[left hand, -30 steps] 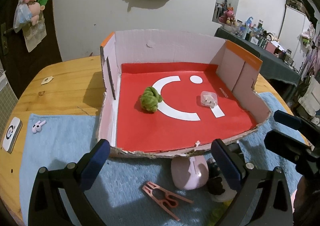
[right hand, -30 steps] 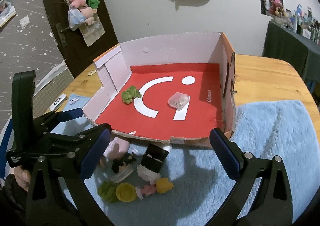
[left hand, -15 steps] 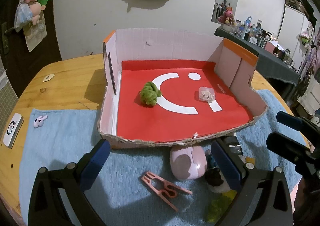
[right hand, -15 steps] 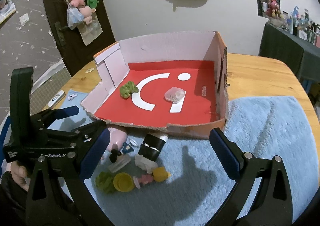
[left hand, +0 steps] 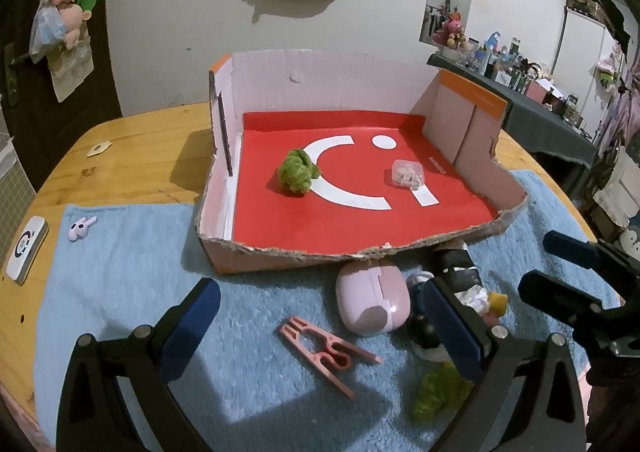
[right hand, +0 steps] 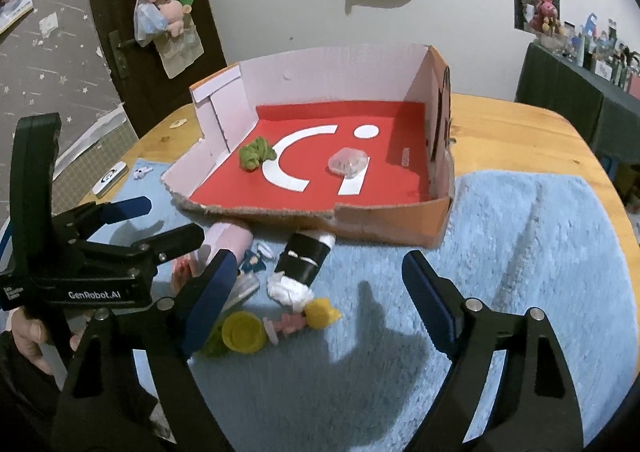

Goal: Organize objects
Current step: 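Withdraw both tools from the box back toward the remaining items on the towel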

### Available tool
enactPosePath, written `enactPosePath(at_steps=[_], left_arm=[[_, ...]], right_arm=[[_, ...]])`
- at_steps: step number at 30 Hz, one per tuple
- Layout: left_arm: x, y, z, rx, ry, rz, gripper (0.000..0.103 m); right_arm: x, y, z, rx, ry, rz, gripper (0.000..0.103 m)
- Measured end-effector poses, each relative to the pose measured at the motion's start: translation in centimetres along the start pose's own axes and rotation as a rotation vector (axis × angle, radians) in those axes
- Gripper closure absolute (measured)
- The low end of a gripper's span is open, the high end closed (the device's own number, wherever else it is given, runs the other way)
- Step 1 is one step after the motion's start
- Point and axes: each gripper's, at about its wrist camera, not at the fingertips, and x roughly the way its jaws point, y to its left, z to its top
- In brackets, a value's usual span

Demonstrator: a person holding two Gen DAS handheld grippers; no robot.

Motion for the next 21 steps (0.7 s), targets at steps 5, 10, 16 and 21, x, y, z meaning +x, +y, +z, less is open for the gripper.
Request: enactPosePath(at_steps=[5, 10, 16, 21], left_arm=[[0.0, 0.1, -0.4, 0.001, 0.004, -0.001, 0.009], [0.1, 0.1, -1.0, 0.007, 0.011, -0.003, 0.016], [0.3, 0.3, -1.6, 0.002, 0.023, -0.006, 0.02], [0.4, 0.6, -2.0, -0.003, 0.026, 0.0, 0.02]], right_arm=[[0.2, 0.0, -0.8, -0.002, 0.013, -0.004, 0.031], [0.5, 0.1, -1.6, -0.012, 0.032, -0.019, 0.036], [0.8, 0.3, -2.4, -0.044, 0.049, -0.044, 0.038], [1.2, 0.5, -3.1, -0.057, 0.063, -0.039, 0.038]])
